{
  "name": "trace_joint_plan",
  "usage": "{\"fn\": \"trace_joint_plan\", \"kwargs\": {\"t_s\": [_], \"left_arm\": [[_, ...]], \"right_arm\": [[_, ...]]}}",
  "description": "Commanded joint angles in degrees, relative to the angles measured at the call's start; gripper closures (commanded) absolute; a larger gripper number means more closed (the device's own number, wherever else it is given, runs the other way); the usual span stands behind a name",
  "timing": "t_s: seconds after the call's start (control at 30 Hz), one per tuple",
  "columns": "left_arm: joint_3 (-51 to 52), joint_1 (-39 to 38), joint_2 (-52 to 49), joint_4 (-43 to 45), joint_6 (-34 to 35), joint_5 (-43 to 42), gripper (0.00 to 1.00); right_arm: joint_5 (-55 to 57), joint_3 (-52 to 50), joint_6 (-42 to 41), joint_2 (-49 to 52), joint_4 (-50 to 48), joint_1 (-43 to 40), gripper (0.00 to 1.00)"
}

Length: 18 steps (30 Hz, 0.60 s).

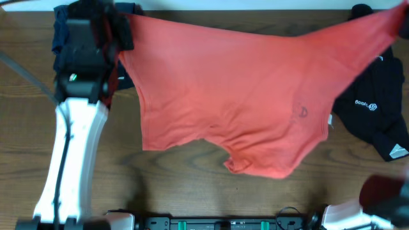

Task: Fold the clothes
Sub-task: 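Lift the shirt with both grippers and spread it across the table, then lower the spread shirt flat onto the table with both grippers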

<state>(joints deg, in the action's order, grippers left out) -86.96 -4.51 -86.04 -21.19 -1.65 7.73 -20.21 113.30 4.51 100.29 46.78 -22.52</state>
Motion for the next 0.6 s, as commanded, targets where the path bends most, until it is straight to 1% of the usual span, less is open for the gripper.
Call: {"fn": "trace_joint_plan", "kwargs": {"t_s": [0.0,0.17,0.3,0.43,0.57], "left_arm": [[-0.2,0.5,-5.3,3.7,0.2,0.9,0.94],[-0.2,0.7,-13.4,13.2,0.3,0.9,0.94],[-0.2,0.7,-20.2,23.4,0.3,0.9,0.94],[-0.3,0.8,-26.0,34.1,0.3,0.9,0.94],[-1.3,0.8,-29.4,40.0,0.3,0.9,0.94]], "right_arm": [[-0.5,0.1,1.2,5.8,-4.2,3.1,0.99],[2.3,0.1,0.7,14.5,-13.9,7.0,0.99],[6.0,0.1,0.7,20.0,-20.6,9.6,0.99],[6.7,0.1,-0.7,23.8,-26.8,11.0,0.99],[6.1,0.1,-2.4,25.8,-31.7,11.1,0.99]]}}
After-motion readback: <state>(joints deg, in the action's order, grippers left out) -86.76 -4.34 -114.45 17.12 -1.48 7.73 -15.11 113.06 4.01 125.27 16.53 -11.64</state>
